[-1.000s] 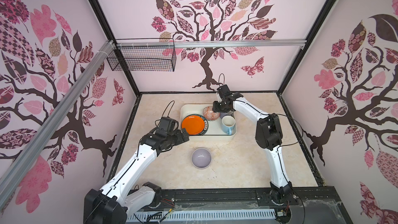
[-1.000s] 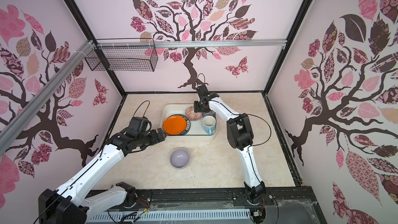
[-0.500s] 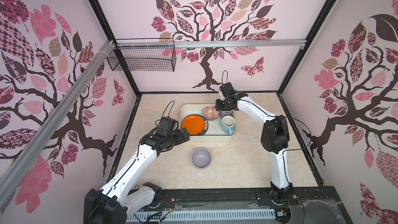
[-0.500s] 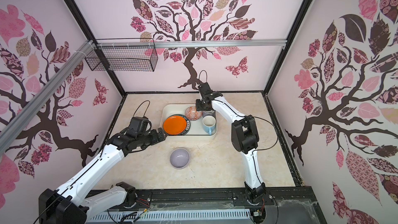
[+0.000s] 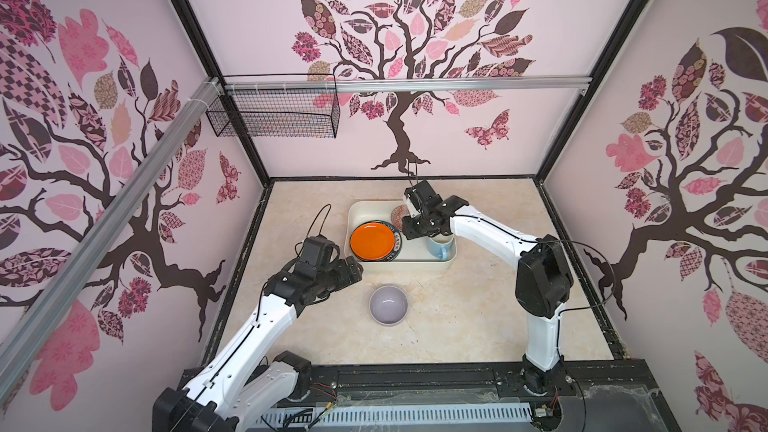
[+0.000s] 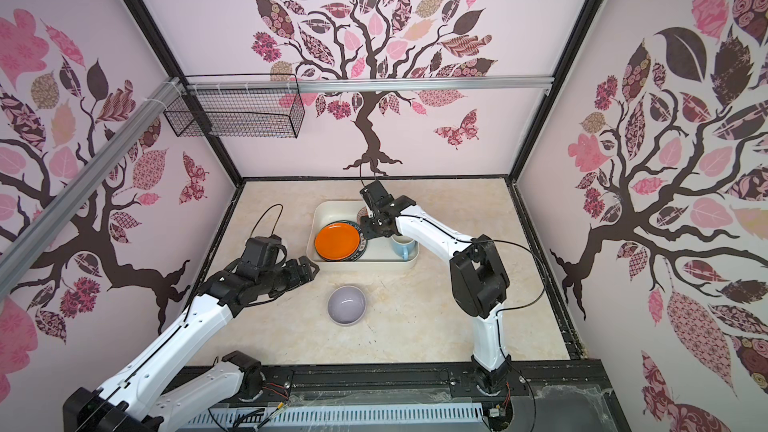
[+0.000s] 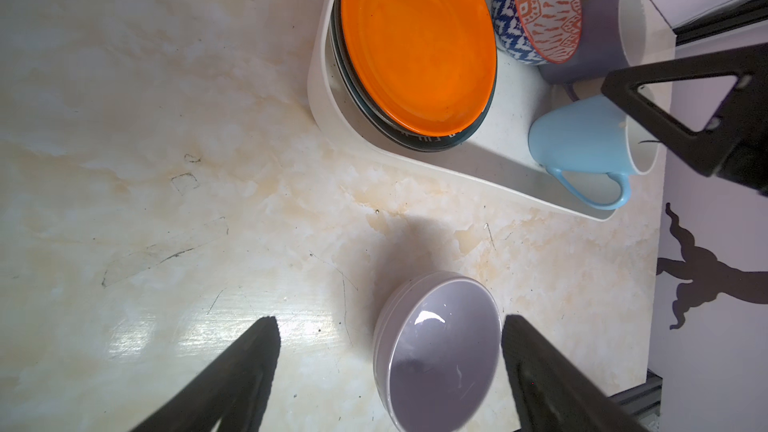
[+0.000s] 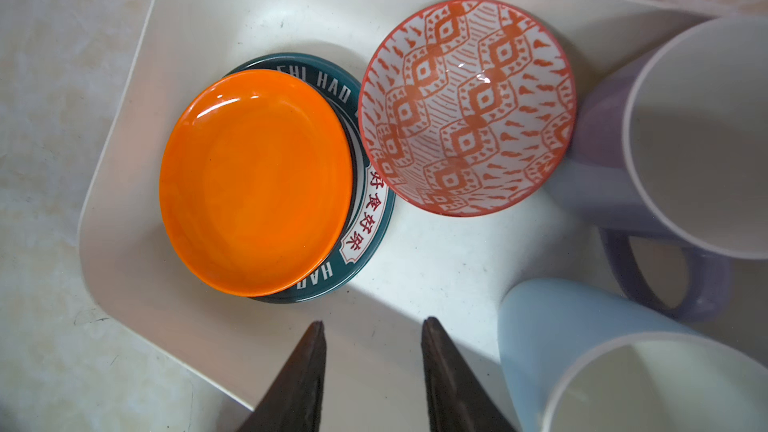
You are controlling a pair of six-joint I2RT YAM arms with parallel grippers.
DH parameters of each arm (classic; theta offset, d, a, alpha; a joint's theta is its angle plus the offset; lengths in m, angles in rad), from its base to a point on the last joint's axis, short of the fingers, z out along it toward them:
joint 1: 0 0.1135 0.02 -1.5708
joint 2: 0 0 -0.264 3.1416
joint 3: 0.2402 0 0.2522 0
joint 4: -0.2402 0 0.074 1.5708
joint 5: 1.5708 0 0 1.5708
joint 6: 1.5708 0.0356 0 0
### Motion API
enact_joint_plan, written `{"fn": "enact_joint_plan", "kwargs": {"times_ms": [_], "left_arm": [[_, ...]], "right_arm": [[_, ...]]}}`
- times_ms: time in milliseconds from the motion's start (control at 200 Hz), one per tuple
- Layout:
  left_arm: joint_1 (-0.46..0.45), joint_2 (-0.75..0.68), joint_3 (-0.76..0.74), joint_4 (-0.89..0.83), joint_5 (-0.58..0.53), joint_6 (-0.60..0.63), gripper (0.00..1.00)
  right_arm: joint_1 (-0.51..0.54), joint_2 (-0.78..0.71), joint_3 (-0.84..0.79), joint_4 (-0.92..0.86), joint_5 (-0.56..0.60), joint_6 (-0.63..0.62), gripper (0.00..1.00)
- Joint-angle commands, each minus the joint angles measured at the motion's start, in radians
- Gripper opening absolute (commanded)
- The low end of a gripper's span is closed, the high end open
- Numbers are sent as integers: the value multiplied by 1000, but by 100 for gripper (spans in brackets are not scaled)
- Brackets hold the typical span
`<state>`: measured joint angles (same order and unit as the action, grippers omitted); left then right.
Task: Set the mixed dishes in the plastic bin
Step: 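Set the patterned bowl down in the bin and open the right gripper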
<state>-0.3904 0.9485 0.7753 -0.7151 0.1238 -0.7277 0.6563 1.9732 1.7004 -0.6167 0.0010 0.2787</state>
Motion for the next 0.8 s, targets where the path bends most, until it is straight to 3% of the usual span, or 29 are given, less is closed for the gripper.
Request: {"fn": "enact_joint_plan", "kwargs": {"times_ms": [0,325,795], "left_arm": [[2,-39,-31,-21,-20,-9,88],[4,-18,-13,-39,-64,12,89],[7,45,-8,0,-61,39,89]], "right_arm": [[9,81,104,10,47,-27,39],[10,366,447,-140,66,-56,32],[-2,446,465,-141,111,-52,13]]}}
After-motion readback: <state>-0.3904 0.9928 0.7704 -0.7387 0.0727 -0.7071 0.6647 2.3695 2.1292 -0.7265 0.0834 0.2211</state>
